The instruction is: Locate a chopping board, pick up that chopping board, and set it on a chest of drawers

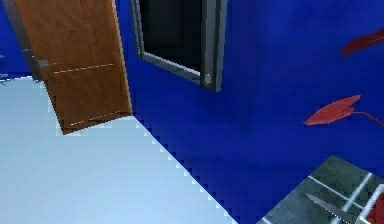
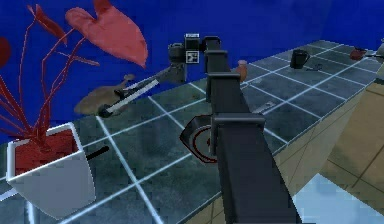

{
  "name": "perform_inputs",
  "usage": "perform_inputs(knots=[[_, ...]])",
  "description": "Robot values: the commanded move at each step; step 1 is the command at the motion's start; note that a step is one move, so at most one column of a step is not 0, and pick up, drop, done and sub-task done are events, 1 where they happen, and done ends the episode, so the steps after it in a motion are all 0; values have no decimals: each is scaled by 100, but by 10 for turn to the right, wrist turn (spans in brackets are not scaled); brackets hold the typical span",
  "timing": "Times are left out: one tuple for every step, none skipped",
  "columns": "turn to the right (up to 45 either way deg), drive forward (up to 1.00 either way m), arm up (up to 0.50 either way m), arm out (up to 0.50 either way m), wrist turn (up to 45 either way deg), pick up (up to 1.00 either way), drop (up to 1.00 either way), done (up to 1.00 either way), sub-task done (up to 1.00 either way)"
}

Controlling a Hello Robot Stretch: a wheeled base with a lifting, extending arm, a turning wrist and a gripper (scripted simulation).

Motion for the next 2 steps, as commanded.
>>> perform_inputs(knots=[[0,0,0,0,-450,0,0,0,0],[0,0,0,-38,0,0,0,0,0]])
